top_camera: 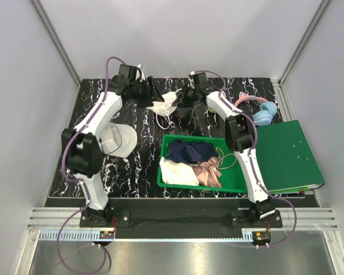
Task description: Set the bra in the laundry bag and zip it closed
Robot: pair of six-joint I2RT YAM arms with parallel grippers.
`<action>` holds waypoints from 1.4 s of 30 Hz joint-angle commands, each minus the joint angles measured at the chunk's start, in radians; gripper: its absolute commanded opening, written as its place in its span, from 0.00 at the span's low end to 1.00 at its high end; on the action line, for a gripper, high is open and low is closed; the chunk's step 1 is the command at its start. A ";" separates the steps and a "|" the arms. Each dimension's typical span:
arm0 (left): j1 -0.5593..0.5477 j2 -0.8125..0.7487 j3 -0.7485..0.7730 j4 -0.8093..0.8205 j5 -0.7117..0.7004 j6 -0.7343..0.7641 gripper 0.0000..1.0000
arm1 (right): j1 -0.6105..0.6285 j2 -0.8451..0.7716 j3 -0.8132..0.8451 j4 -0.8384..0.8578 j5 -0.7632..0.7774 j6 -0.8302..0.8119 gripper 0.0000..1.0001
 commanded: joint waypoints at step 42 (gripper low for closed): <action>-0.001 0.122 -0.157 0.103 -0.135 -0.030 0.00 | 0.006 -0.033 -0.015 -0.006 -0.013 0.001 0.04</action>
